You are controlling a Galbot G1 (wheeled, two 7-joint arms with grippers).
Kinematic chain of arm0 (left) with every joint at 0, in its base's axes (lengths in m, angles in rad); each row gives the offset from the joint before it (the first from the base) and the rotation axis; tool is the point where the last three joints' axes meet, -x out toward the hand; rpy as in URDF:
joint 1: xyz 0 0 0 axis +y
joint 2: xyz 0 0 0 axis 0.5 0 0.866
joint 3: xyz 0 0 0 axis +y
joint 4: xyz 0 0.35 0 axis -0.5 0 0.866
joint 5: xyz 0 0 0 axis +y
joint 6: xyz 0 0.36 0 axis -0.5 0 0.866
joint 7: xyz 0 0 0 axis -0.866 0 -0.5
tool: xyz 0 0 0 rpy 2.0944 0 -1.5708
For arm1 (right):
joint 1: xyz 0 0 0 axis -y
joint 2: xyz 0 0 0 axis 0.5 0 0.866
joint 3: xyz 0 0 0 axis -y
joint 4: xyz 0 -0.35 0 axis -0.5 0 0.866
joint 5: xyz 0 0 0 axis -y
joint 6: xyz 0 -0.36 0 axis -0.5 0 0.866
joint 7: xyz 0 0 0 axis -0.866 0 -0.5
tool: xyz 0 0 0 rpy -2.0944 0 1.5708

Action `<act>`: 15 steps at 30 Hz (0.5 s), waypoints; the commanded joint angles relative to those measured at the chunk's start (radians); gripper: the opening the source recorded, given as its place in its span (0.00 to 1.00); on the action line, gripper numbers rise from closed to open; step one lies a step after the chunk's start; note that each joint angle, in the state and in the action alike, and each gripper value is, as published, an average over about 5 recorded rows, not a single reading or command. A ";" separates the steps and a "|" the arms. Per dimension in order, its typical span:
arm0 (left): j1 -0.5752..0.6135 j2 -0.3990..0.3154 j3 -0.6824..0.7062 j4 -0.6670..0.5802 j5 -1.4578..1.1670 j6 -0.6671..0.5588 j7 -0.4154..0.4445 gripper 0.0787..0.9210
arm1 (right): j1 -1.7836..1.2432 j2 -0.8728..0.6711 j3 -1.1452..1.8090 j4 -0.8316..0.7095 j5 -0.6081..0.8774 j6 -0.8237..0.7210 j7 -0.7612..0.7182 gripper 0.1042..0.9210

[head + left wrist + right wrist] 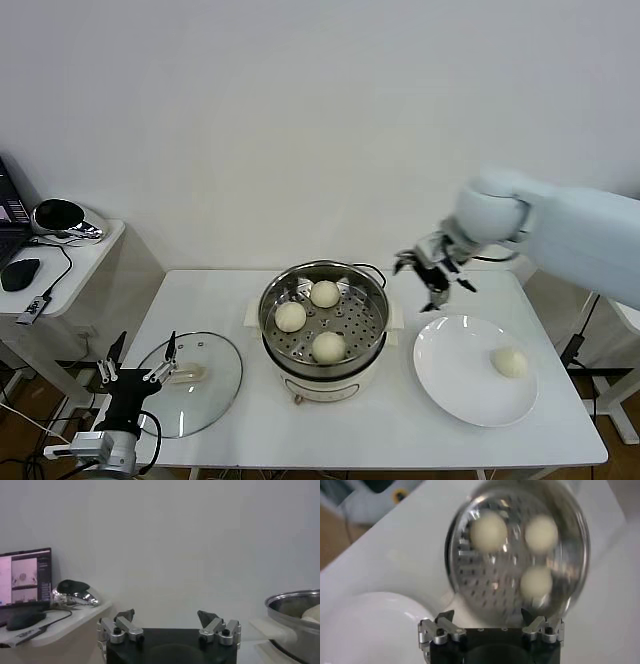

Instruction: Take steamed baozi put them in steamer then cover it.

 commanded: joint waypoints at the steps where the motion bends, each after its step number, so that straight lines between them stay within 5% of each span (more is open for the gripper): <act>1: -0.006 0.010 0.018 0.009 0.001 -0.002 0.001 0.88 | -0.155 -0.398 0.075 0.049 -0.070 -0.221 0.018 0.88; 15: -0.002 0.002 0.029 0.006 0.008 -0.003 0.001 0.88 | -0.841 -0.364 0.620 -0.175 -0.315 -0.005 -0.005 0.88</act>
